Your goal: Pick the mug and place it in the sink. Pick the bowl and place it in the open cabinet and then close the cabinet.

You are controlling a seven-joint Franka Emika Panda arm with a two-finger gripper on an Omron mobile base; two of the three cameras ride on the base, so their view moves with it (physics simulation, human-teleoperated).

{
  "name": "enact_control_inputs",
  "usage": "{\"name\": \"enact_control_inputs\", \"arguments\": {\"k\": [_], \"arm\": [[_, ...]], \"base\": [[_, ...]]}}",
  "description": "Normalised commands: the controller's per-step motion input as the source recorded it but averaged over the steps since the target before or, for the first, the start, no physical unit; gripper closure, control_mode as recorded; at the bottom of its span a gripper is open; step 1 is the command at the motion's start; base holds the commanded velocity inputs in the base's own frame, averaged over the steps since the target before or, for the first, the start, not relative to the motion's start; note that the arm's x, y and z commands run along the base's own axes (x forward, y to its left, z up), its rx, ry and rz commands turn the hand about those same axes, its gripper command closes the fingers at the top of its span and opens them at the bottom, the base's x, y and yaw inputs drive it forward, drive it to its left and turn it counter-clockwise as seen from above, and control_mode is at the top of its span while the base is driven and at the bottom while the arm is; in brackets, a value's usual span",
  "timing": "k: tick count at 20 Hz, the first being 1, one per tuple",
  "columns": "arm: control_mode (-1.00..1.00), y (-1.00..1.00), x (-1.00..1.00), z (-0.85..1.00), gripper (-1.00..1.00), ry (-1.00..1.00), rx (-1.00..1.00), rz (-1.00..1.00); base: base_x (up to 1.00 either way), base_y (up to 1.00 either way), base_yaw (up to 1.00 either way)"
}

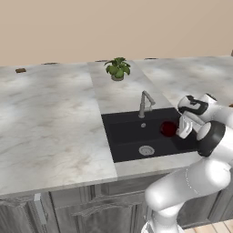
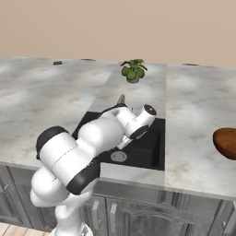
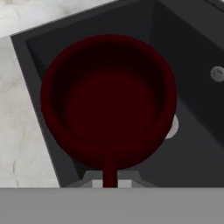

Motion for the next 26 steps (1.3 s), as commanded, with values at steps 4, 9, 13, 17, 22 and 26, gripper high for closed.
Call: {"name": "enact_control_inputs", "arguments": {"k": [4,9,13,17,22,26], "arm": [[-1.0,0.11,0.0,-0.25,1.0,0.0,0.0,0.0],[-1.0,0.11,0.0,-0.22,1.0,0.0,0.0,0.0],[-1.0,0.2,0.01,-0.27,1.0,-0.05,0.0,0.0],[-1.0,0.22,0.11,-0.17,1.0,-0.07,0.0,0.0],[-1.0,0.19,0.1,-0.19,1.0,-0.09,0.0,0.0],[-1.0,0.18,0.16,-0.22,1.0,-0.03,0.0,0.0]], "base": [[0.0,0.0,0.0],[0.0,0.0,0.0],[0.0,0.0,0.0],[0.0,0.0,0.0],[0.0,0.0,0.0],[0.0,0.0,0.0]]}}
